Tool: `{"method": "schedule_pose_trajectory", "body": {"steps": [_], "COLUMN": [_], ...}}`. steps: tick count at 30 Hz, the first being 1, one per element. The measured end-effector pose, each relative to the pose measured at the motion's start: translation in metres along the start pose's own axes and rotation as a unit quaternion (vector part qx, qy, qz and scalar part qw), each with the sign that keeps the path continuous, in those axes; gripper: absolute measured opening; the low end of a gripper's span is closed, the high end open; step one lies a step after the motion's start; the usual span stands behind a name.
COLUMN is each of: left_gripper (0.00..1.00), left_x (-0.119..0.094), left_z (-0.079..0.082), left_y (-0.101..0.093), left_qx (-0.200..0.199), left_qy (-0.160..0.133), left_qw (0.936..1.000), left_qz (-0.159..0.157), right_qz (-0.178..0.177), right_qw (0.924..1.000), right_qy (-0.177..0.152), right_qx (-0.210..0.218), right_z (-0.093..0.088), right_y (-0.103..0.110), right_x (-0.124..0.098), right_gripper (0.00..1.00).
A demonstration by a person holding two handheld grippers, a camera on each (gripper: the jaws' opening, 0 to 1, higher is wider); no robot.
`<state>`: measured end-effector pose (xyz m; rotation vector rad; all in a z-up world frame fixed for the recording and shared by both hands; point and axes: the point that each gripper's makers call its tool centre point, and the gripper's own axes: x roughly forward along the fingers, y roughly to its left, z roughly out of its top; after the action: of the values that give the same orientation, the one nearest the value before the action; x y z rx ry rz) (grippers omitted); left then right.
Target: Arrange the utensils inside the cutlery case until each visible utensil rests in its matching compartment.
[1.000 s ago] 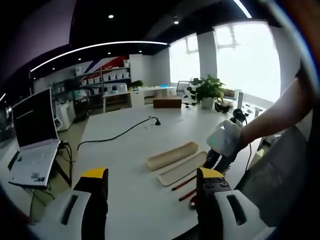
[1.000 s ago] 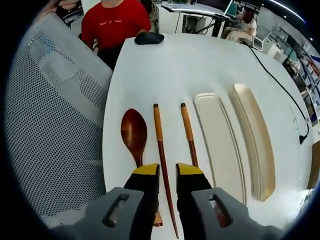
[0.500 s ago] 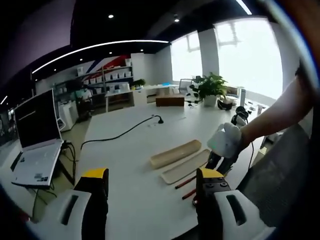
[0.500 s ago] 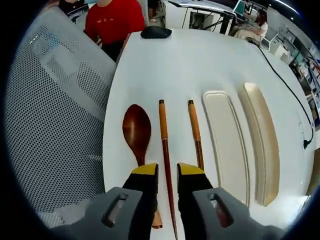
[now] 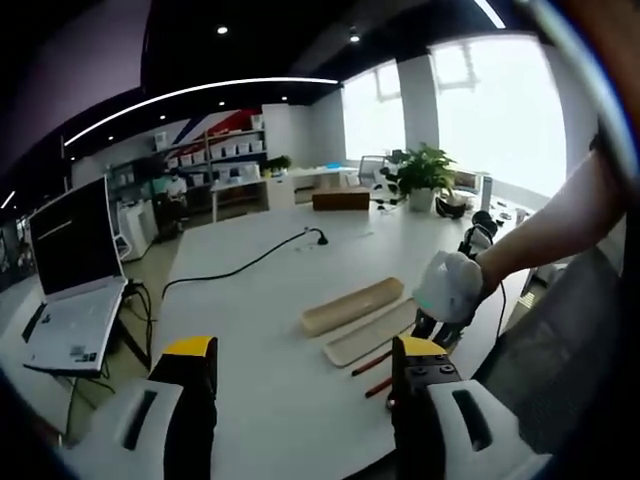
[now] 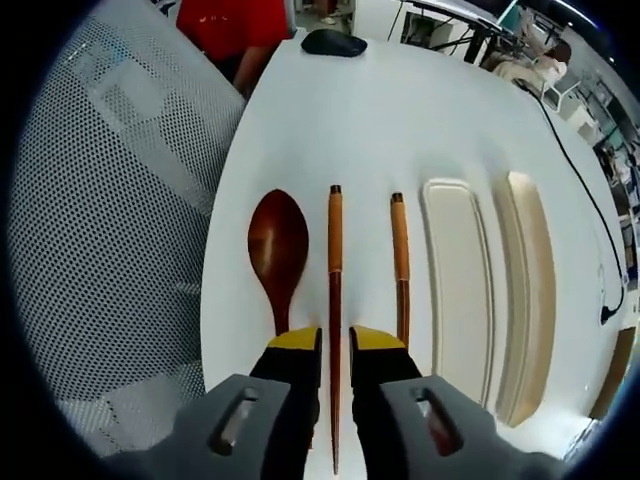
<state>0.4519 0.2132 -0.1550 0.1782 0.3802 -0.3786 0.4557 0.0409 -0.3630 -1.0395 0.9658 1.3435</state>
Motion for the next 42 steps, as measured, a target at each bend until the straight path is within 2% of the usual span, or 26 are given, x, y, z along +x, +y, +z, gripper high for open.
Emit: {"method": "schedule_pose_trajectory", "body": {"steps": [1, 2, 3, 4, 6, 9, 13, 16, 17, 18, 22, 25, 30, 38, 42], "left_gripper": [0.73, 0.73, 0.72, 0.72, 0.69, 0.69, 0.69, 0.68, 0.68, 0.68, 0.68, 0.68, 0.67, 0.67, 0.67], "left_x": [-0.0002, -0.0006, -0.0009, -0.0011, -0.0005, -0.0003, -0.0008, -0.0007, -0.0006, -0.0007, -0.0009, -0.0007, -0.0015, -0.0008, -0.0002], "left_z": [0.0003, 0.0007, 0.0013, 0.0018, 0.0002, -0.0002, 0.0006, 0.0016, 0.0018, 0.0018, 0.0034, 0.0033, 0.0033, 0.0029, 0.0025], "left_y": [0.0001, 0.0008, 0.0015, 0.0017, 0.0003, -0.0011, 0.0000, -0.0006, -0.0007, -0.0007, -0.0010, -0.0026, -0.0017, -0.0022, -0.0016], "left_qx": [-0.002, -0.005, -0.007, -0.006, -0.002, 0.006, 0.002, 0.008, 0.009, 0.007, 0.005, 0.010, 0.011, 0.015, 0.011], "left_qy": [-0.001, -0.003, -0.005, -0.007, -0.002, 0.000, -0.003, -0.004, -0.004, -0.004, -0.008, -0.006, -0.007, -0.005, -0.005], "left_qw": [1.0000, 1.0000, 1.0000, 1.0000, 1.0000, 1.0000, 1.0000, 1.0000, 1.0000, 1.0000, 1.0000, 0.9999, 0.9999, 0.9999, 0.9999], "left_qz": [0.000, 0.000, 0.002, 0.002, -0.001, -0.001, 0.000, 0.000, 0.000, 0.000, 0.001, 0.000, 0.002, 0.000, 0.000], "right_qz": [-0.001, -0.002, 0.000, 0.002, 0.004, 0.008, 0.015, 0.003, 0.005, 0.002, 0.001, 0.007, 0.019, 0.036, 0.048], "right_qw": [0.9998, 0.9998, 0.9995, 0.9994, 0.9989, 0.9986, 0.9985, 0.9978, 0.9984, 0.9995, 0.9991, 0.9988, 0.9979, 0.9974, 0.9965], "right_qy": [0.014, 0.015, 0.025, 0.029, 0.045, 0.052, 0.052, 0.035, 0.036, 0.029, 0.035, 0.047, 0.060, 0.057, 0.048], "right_qx": [0.016, 0.008, -0.018, -0.021, 0.008, 0.005, 0.010, 0.057, 0.044, 0.013, 0.024, 0.007, 0.015, 0.026, 0.048], "right_z": [-0.0005, 0.0012, 0.0002, 0.0008, 0.0001, -0.0001, -0.0006, -0.0002, -0.0016, 0.0002, 0.0007, 0.0008, 0.0011, 0.0001, -0.0006], "right_y": [0.0016, 0.0021, 0.0023, 0.0031, 0.0007, 0.0000, -0.0010, -0.0023, -0.0010, -0.0016, -0.0014, -0.0012, -0.0022, -0.0032, -0.0046], "right_x": [-0.0001, 0.0007, 0.0003, 0.0011, 0.0022, 0.0028, 0.0021, 0.0024, 0.0017, 0.0020, 0.0027, 0.0033, 0.0035, 0.0035, 0.0031], "right_gripper": [0.06, 0.05, 0.04, 0.04, 0.03, 0.03, 0.03, 0.01, 0.01, 0.01, 0.02, 0.02, 0.02, 0.01, 0.00]}}
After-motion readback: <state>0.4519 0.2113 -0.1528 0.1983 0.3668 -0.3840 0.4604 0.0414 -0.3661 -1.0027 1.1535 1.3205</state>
